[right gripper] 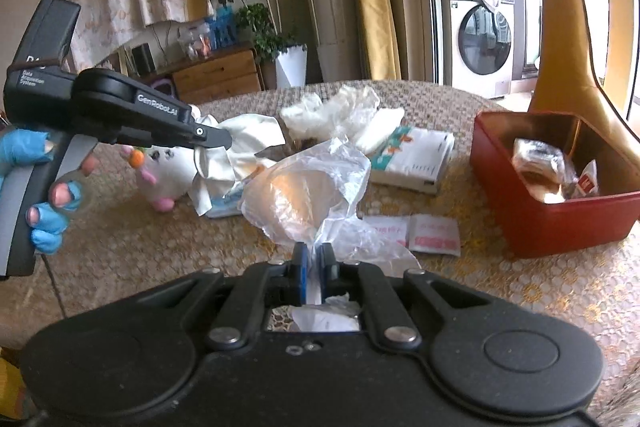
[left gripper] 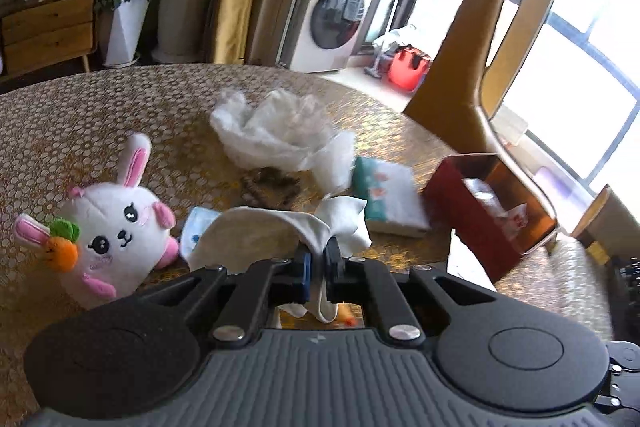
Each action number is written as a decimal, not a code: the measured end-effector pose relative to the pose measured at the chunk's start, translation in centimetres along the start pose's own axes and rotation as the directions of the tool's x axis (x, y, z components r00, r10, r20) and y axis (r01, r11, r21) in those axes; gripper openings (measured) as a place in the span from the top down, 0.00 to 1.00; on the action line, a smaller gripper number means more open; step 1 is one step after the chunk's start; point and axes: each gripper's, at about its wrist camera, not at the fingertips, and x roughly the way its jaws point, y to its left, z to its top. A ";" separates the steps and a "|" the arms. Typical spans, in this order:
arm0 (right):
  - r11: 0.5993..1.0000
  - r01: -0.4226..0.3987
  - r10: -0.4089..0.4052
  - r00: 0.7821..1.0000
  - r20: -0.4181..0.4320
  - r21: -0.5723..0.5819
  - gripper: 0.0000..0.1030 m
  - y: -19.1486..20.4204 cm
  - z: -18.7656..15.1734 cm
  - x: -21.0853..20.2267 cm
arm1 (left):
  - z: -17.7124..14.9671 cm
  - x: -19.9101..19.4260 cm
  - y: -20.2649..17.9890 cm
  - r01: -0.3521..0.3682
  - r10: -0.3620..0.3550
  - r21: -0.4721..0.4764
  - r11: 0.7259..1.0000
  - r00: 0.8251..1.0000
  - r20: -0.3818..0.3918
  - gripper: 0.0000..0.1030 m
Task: Organize soft objects
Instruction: 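Carry the plastic bag and white tissue over the red box with both tools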
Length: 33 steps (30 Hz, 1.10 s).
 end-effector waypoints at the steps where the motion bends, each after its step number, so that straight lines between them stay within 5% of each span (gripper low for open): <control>1: 1.000 -0.001 0.001 1.000 0.005 0.001 0.94 0.0 0.2 -0.5 | 0.2 -0.5 -0.4 0.009 -0.009 0.004 1.000 1.000 0.004 0.94; 17: 0.997 0.044 -0.051 0.992 0.114 0.066 0.94 -4.9 5.2 -7.5 | 3.4 -3.2 -9.8 0.171 -0.174 0.109 0.979 0.985 0.011 0.94; 33: 0.970 0.170 -0.193 0.974 0.120 0.175 0.94 -13.6 8.2 -6.9 | 6.0 2.9 -20.6 0.264 -0.265 0.201 0.943 0.964 -0.025 0.94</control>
